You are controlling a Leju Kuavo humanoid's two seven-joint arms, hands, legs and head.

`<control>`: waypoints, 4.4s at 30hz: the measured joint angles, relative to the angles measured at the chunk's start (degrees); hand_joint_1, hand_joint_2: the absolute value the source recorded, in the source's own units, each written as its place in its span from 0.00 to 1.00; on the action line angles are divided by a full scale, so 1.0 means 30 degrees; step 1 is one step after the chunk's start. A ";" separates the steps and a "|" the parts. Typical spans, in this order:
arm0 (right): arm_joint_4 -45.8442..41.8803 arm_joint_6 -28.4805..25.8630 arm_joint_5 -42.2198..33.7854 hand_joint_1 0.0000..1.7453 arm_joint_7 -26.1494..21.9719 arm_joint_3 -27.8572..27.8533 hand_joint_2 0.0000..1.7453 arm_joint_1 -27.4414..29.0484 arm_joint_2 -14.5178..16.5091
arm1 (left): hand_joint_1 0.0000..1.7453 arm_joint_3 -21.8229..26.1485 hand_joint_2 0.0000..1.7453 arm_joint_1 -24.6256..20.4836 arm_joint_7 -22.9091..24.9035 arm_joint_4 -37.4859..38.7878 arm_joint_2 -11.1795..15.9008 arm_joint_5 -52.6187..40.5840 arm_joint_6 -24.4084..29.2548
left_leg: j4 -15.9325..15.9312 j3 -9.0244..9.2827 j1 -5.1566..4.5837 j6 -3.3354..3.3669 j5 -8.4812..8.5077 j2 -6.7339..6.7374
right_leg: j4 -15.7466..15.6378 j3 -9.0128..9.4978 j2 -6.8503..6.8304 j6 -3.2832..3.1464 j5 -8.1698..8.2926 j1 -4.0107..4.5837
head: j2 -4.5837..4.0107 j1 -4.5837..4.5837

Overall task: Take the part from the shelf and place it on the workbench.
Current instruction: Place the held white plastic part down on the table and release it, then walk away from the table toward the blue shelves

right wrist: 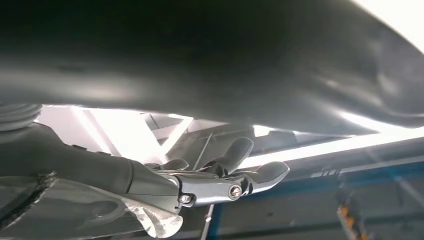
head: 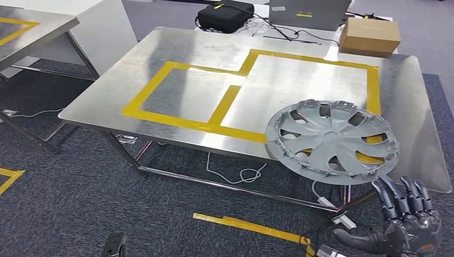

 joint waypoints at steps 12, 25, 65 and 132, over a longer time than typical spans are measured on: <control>0.0477 0.6943 -1.3911 0.00 -0.1812 -0.1532 0.00 -0.0198 0.0694 | 0.00 -0.0002 0.00 0.0090 0.0077 0.0000 -0.0002 0.0022 -0.0137 | 0.4411 0.0098 0.0176 -0.0715 -0.2479 -0.0141 | -0.0338 -0.2240 -0.0138 -0.0889 0.1834 0.0160 | 0.0000 -0.0196; 0.7313 1.2870 -1.8153 0.00 -0.1807 -0.8271 0.00 -0.1771 0.3337 | 0.00 0.0189 0.00 0.0149 0.0432 0.0000 -0.0208 0.0907 -0.0277 | -0.0657 0.0957 0.0081 0.0407 -0.0510 -0.0038 | 0.5195 -0.4469 -0.0019 0.0223 -0.1137 0.0083 | 0.0000 0.0016; 2.9855 1.0601 -0.9979 0.00 1.0294 -1.2056 0.00 -0.4559 0.4353 | 0.00 -0.0876 0.00 0.0325 0.1125 0.0027 -0.0625 -0.1292 -0.0927 | 0.0011 -0.0498 -0.0045 -0.0274 0.0617 0.0022 | -0.0949 0.0286 -0.0005 -0.0530 0.0010 0.0108 | 0.0000 -0.0062; 3.0026 0.9943 -0.8547 0.00 0.7628 -1.3293 0.00 -0.4554 0.3213 | 0.00 -0.0832 0.00 0.0096 -0.0461 0.0080 -0.2084 -0.1422 -0.1338 | 0.5674 -0.1790 0.0145 -0.0796 -0.3226 -0.0392 | -0.0228 -0.0976 -0.0685 -0.0916 0.0696 0.0035 | 0.0000 -0.0593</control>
